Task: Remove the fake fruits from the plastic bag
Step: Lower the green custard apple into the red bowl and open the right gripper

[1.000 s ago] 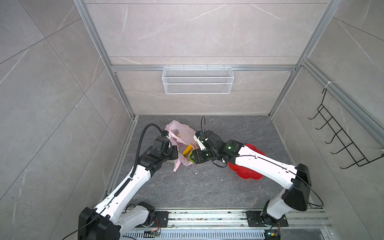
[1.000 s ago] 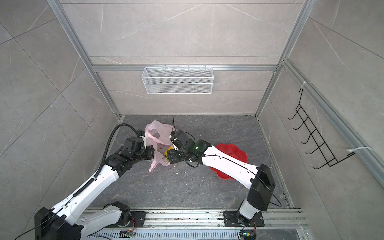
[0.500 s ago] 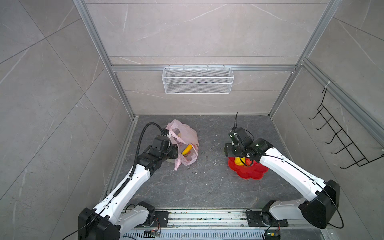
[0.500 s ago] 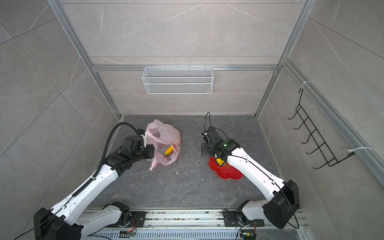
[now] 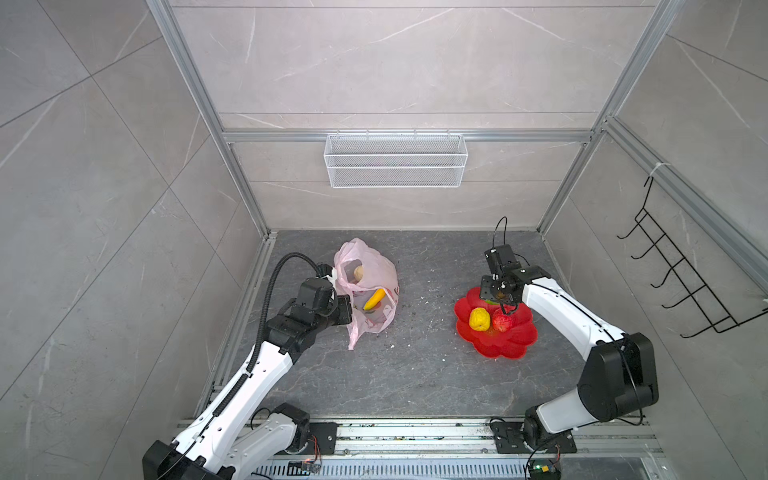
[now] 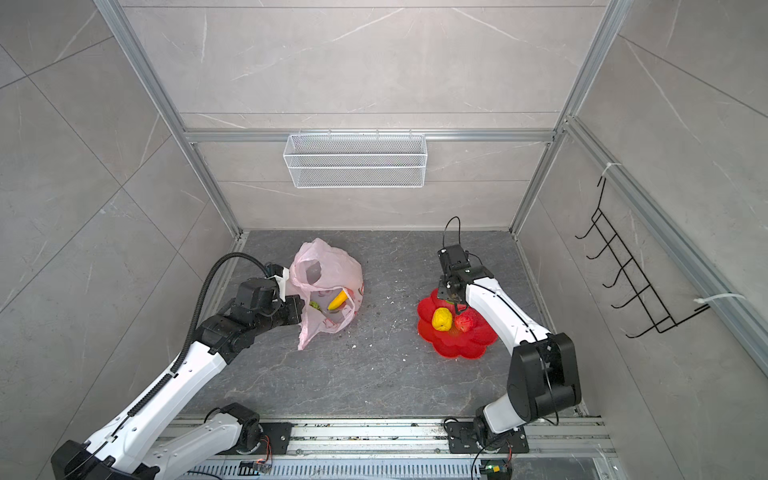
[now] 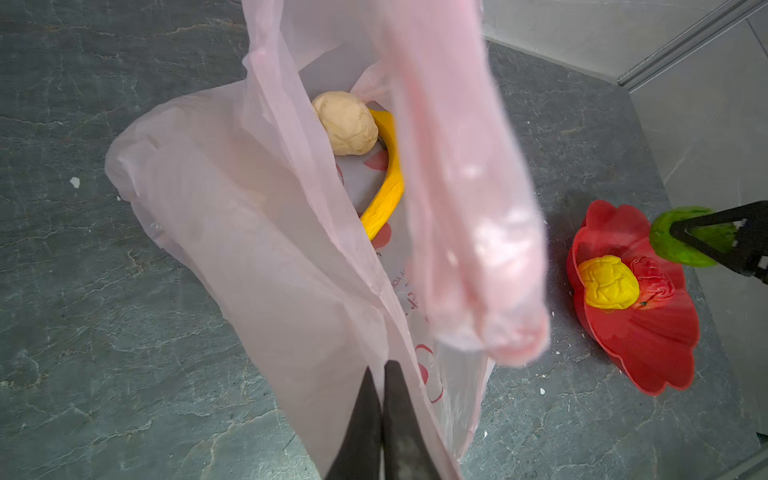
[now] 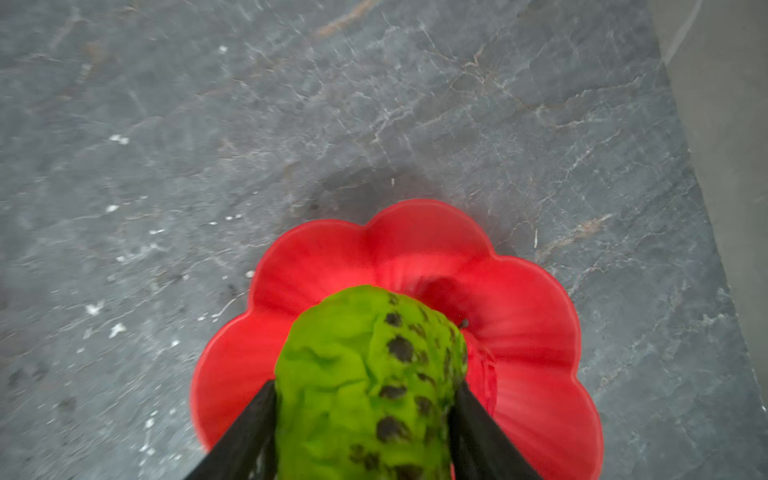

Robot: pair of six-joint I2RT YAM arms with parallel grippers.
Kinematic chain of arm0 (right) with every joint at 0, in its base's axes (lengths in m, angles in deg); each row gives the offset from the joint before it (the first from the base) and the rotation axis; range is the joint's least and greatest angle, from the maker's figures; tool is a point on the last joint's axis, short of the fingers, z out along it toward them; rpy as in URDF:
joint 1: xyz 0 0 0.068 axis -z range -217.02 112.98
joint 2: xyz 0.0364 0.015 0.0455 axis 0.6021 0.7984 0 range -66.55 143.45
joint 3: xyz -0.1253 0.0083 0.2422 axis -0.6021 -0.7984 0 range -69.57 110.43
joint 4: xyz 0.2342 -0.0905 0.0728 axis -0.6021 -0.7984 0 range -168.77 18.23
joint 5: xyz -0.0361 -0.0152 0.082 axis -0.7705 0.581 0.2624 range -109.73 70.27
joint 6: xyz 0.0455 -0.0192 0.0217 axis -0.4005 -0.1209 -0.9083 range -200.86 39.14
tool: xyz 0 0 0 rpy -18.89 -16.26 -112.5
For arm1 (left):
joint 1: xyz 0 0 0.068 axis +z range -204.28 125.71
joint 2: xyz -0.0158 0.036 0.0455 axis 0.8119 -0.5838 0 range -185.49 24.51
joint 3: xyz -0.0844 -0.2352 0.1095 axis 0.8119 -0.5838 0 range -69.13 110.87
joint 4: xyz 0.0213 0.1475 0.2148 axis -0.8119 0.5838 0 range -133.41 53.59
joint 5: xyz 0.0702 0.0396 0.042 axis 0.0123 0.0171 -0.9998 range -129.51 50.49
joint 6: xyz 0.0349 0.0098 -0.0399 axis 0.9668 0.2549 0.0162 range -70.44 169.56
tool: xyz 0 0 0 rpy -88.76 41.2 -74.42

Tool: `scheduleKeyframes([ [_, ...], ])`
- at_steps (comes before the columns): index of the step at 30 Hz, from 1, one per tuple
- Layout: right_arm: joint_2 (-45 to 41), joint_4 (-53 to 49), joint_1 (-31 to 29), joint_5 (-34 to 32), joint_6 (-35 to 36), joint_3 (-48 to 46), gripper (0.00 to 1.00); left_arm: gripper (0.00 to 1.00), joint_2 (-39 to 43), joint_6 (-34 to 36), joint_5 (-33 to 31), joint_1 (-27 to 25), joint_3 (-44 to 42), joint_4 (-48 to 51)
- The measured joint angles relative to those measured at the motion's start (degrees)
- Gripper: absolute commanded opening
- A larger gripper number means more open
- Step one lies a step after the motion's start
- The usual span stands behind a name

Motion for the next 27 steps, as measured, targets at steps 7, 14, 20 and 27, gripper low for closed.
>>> scheduleKeyframes([
  [7, 4.46, 3.67, 2.97, 1.66, 1.22, -1.88, 0.47, 0.01, 0.2, -0.04, -0.57, 0.0, 0.0, 0.79],
  [14, 6.54, 5.42, 3.69, 2.62, 1.84, -2.75, 0.49, 0.03, 0.07, -0.37, -1.31, 0.0, 0.0, 1.18],
  [20, 6.82, 6.14, 3.74, 2.91, 1.84, -2.95, 0.52, 0.09, -0.15, -0.81, -1.44, 0.0, 0.0, 1.42],
  [27, 8.52, 6.64, 4.09, 3.13, 1.84, -3.3, 0.56, 0.13, -0.15, -0.94, -1.49, 0.0, 0.02, 1.84],
])
